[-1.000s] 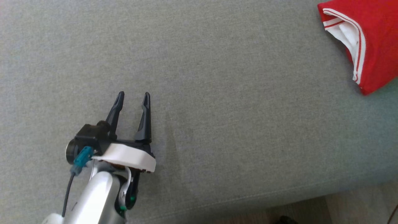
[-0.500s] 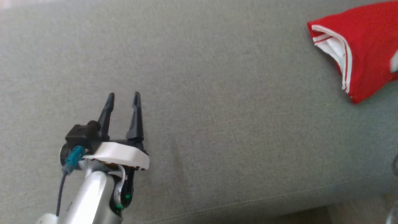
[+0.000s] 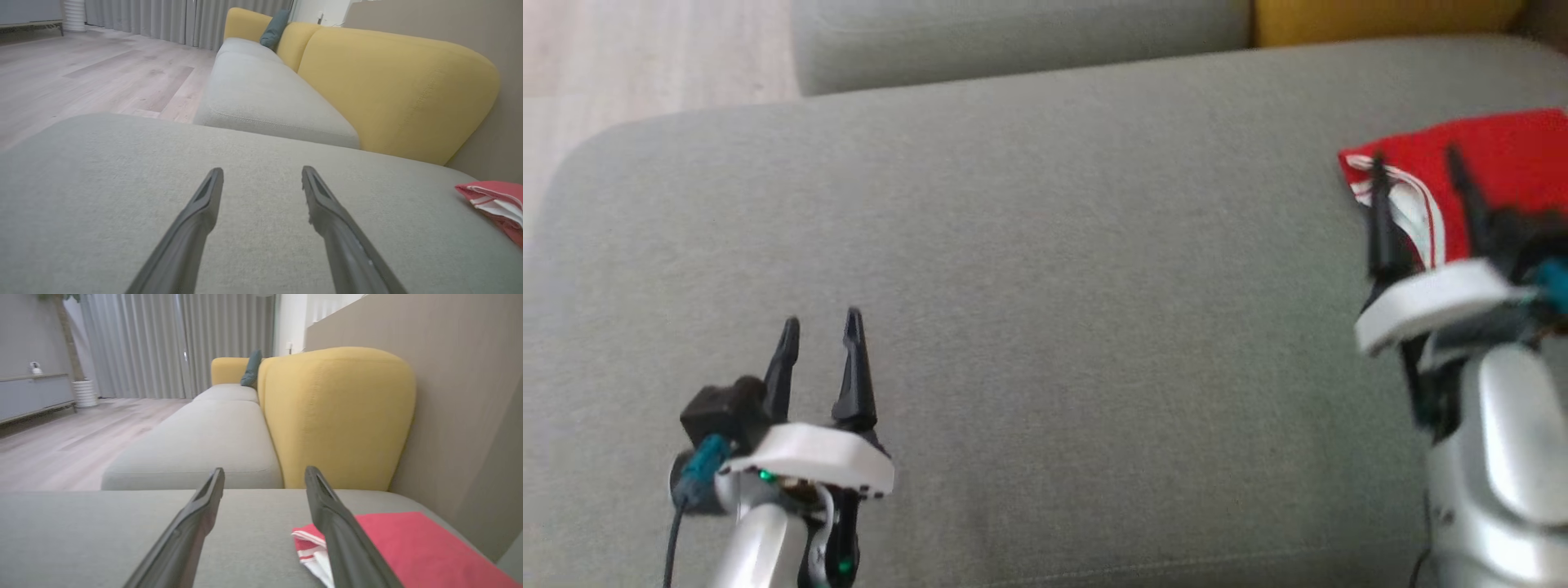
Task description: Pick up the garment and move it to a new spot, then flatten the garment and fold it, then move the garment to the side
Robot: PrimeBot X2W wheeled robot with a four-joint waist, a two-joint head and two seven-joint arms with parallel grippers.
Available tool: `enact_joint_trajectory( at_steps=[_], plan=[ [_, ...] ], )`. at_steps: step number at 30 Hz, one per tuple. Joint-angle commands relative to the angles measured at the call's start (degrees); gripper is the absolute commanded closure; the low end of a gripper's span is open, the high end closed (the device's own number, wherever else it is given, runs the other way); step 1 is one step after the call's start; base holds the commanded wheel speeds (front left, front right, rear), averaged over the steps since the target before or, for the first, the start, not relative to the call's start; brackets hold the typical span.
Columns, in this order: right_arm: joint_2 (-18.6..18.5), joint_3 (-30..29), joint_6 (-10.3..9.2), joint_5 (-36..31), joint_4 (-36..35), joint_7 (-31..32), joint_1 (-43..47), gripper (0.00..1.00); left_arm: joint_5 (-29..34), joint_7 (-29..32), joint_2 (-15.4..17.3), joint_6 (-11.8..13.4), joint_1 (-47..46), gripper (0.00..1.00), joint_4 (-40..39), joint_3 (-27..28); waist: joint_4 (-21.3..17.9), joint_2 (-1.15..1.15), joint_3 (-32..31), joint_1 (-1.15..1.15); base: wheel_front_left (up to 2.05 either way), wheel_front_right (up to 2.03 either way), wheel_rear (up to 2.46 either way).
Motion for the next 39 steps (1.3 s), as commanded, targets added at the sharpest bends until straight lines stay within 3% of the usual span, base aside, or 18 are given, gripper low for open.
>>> enact_joint_trajectory(
  at_steps=[1, 9, 18, 38, 39],
  plan=[
    [0.6, 2.2, 0.37, 0.8, -3.0, -0.8, -0.3, 0.0, 0.5, -0.7, 0.3, 0.2, -1.2, 0.0, -1.0, 2.5, 1.6, 0.0, -1.5, 0.0, 0.0, 0.0, 0.0],
    [1.0, 6.3, 0.37, 7.7, -5.2, -4.7, 8.9, 0.0, 1.6, -0.7, -0.5, -0.2, 0.3, 0.0, 1.3, 2.1, 4.7, 0.0, -3.4, 0.0, 0.0, 0.0, 0.0],
    [1.0, 6.3, 0.37, 9.2, -3.3, -8.6, 15.8, 0.0, 2.9, -0.7, -1.5, -0.3, 1.4, 0.0, 1.7, 1.2, 6.6, 0.0, -4.3, 0.0, 0.0, 0.0, 0.0],
    [1.0, 7.5, 0.37, 8.7, -0.6, -9.6, 16.1, 0.0, 3.6, -0.7, -2.0, -0.8, 1.3, 0.0, 2.3, 0.6, 6.2, 0.0, -4.4, 0.0, 0.0, 0.0, 0.0],
    [1.2, 6.2, 0.0, 9.2, 1.1, -9.0, 17.8, 1.0, 3.4, 0.0, -2.0, -0.7, 3.5, 1.0, 4.0, -0.9, 6.2, 0.0, -4.4, 0.0, 0.0, 0.0, 0.0]
  ],
)
